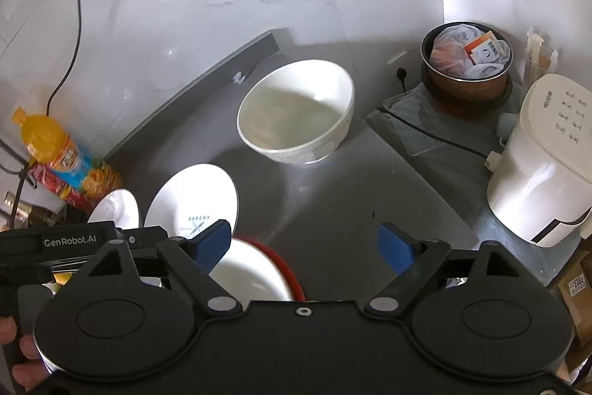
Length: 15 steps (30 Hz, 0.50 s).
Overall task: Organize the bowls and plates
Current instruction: 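Open both grippers to release the white bowl inside the red bowl, then move both grippers to the second white bowl and grip its rim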
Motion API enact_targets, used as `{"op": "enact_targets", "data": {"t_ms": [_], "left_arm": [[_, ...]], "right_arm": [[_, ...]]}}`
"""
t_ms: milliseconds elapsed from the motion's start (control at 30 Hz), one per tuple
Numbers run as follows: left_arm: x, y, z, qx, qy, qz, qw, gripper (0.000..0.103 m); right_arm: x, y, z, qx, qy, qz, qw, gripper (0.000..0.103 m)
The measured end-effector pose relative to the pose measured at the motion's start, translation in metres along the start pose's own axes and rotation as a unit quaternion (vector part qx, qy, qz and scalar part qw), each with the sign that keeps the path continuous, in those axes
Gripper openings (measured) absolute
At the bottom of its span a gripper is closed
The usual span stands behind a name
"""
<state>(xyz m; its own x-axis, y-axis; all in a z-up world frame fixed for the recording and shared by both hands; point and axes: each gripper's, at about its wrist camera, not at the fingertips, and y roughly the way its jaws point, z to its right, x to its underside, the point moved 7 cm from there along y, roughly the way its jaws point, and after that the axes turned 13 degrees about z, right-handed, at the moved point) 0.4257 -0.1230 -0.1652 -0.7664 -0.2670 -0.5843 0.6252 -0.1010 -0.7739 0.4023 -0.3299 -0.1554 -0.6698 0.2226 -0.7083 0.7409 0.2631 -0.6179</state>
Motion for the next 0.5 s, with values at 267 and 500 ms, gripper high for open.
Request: {"op": "enact_targets", "data": {"t_ms": [267, 500], "left_arm": [[-0.019, 0.028, 0.01, 0.0, -0.004, 0.002, 1.0, 0.067], [-0.038, 0.061, 0.02, 0.001, 0.0, 0.0, 1.0, 0.067]], "right_arm": [[-0.022, 0.024, 0.012, 0.005, 0.017, 0.02, 1.0, 0.085], [-0.031, 0.063, 0.024, 0.013, 0.041, 0.02, 0.999, 0.076]]}}
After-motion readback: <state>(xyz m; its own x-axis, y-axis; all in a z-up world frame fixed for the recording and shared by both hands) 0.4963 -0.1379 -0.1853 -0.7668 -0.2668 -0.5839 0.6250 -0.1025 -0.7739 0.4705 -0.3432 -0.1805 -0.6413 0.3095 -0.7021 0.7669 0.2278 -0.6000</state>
